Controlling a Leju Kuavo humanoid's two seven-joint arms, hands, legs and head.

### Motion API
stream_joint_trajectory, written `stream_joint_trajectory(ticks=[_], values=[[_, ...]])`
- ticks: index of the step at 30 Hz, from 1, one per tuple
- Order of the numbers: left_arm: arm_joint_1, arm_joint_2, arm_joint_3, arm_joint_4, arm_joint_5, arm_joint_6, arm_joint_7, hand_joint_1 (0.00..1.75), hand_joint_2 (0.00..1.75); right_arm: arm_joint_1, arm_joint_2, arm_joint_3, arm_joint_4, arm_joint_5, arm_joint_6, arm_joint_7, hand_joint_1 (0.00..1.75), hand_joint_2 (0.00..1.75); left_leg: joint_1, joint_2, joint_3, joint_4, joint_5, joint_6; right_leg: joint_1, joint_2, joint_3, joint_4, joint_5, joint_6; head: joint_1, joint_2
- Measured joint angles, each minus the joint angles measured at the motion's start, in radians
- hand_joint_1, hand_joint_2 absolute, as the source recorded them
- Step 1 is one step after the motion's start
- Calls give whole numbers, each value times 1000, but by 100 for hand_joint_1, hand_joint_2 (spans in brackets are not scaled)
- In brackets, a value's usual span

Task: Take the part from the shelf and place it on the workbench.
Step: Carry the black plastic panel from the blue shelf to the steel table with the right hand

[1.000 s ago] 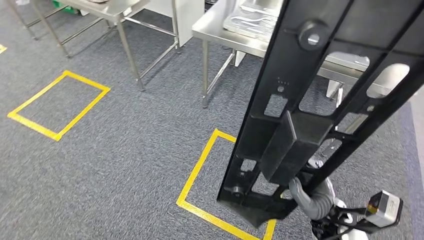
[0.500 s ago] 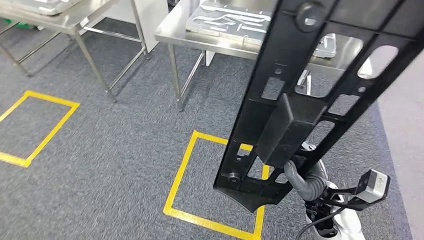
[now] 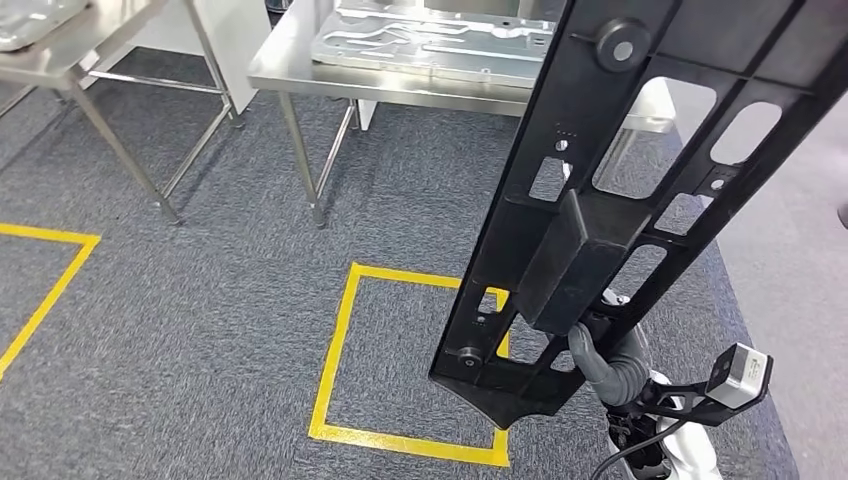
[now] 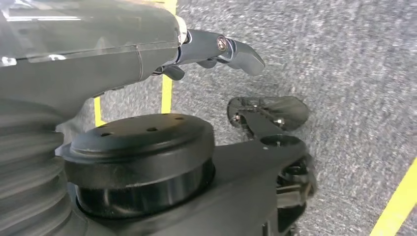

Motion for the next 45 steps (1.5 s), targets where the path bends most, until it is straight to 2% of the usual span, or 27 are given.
stream_joint_trajectory(ticks=[1,4,6,8,9,10,11,13,15,18,20,21,24,25,26,27,29,31,32,34,35,37,39,41,42,43,45], values=[[0,0,0,0,0,0,-1,0,175,2,0,0,-2,1,0,-1,175,175,-2,8,3,0,-4,-5,4,-8,8,-19,1,-7,0,0],[-3,0,0,0,1,0,-4,0,175,5,0,0,-4,4,2,-2,175,175,-1,26,11,2,-15,-22,6,25,8,-22,2,-24,0,0],[-5,0,0,0,4,1,-7,0,175,1,0,0,-4,6,4,-2,175,175,3,-10,-12,59,-53,-30,2,47,12,-29,6,-35,0,0],[-4,0,0,0,7,2,-8,0,175,-7,0,0,-3,6,6,-2,175,175,5,-59,-79,193,-115,-31,2,70,14,-30,7,-42,0,0],[-2,0,0,0,7,2,-9,0,175,-9,0,0,-2,7,6,-2,175,175,6,-69,-114,256,-134,-31,4,82,14,-30,7,-44,0,0],[-1,1,1,0,8,3,-9,0,175,-10,0,0,0,7,6,-1,175,175,5,-75,-136,289,-132,-28,6,95,15,-29,6,-45,0,0],[0,1,1,0,8,4,-10,0,175,-10,0,0,1,7,6,-1,175,175,5,-77,-140,281,-110,-25,7,106,17,-29,5,-46,0,0],[-1,2,2,0,8,4,-11,0,175,-11,0,1,3,6,5,0,175,175,4,-84,-100,169,-29,-15,9,124,22,-28,3,-46,0,0],[-5,3,2,0,8,2,-12,0,175,-14,0,1,4,6,4,0,175,175,2,-95,-56,51,18,-6,13,136,23,-25,-4,-40,0,0],[-8,4,3,0,2,2,-19,0,175,-16,1,1,6,7,0,-2,175,175,-2,-100,-35,1,8,8,12,140,22,-17,-5,-21,0,0],[-5,4,3,0,-2,3,-23,0,175,-16,5,1,8,6,-3,-6,175,175,-1,-96,-13,-8,5,20,11,120,21,14,-9,-9,0,0],[-4,4,3,0,-3,4,-24,0,175,-17,8,1,8,6,-4,-7,175,175,-1,-93,-1,-9,2,24,9,106,7,47,-27,-2,0,0],[0,5,3,0,-4,4,-26,0,175,-16,15,1,8,6,-6,-10,175,175,-2,-82,23,-9,-15,24,1,77,-102,220,-99,14,0,0],[2,5,3,0,-4,4,-26,0,175,-13,17,1,8,6,-7,-10,175,175,-2,-79,33,-9,-25,22,-3,75,-134,255,-111,16,0,0],[3,5,3,0,-4,3,-27,0,175,-11,18,1,9,6,-9,-10,175,175,-1,-76,46,-8,-35,19,-7,73,-150,256,-110,18,0,0],[4,5,3,0,-4,3,-27,0,175,-10,18,1,9,6,-11,-10,175,175,0,-73,62,-8,-47,16,-12,71,-148,221,-93,22,0,0],[6,5,3,0,-5,2,-27,0,175,-8,18,1,9,8,-13,-10,175,175,2,-68,95,-8,-73,8,-16,57,-117,97,-4,24,0,0],[5,6,3,0,-6,2,-28,0,175,-4,19,2,9,12,-15,-10,175,175,4,-65,112,-14,-92,-5,-7,41,-101,22,65,6,2,0],[5,6,3,0,-7,2,-29,0,175,-1,20,2,8,13,-16,-10,175,175,4,-63,117,-16,-97,-12,-1,38,-101,13,75,-7,2,0],[2,6,3,0,-7,1,-31,0,175,4,20,2,4,14,-17,-10,175,175,7,-60,119,-3,-86,-27,3,45,-85,4,64,-30,3,0],[2,6,3,0,-7,-1,-33,0,175,5,20,2,2,14,-17,-11,175,175,8,-62,109,31,-72,-30,3,49,-70,-4,56,-38,3,0],[1,6,3,0,-5,-4,-36,0,175,6,20,2,0,14,-17,-14,175,175,11,-70,44,139,-65,-31,3,55,-39,-16,42,-50,3,0],[2,6,3,0,-3,-3,-36,0,175,8,20,2,-1,15,-15,-15,175,175,12,-76,-42,242,-123,-31,8,61,-12,-20,21,-58,3,0],[4,6,4,0,-1,0,-35,0,175,9,19,2,-1,16,-12,-16,175,175,11,-78,-98,266,-182,-29,15,70,17,-20,-1,-61,3,0],[5,7,4,0,0,1,-35,0,175,8,19,2,0,18,-11,-16,175,175,9,-78,-107,239,-173,-25,17,75,33,-20,-12,-63,3,0],[6,7,5,0,1,2,-35,0,175,5,19,2,0,20,-9,-16,175,175,4,-78,-105,188,-130,-18,19,77,48,-20,-23,-63,3,0],[5,8,8,0,2,3,-36,0,175,-3,19,3,2,24,-4,-15,175,175,-10,-81,-95,73,-2,0,21,81,68,-20,-40,-61,3,0]])
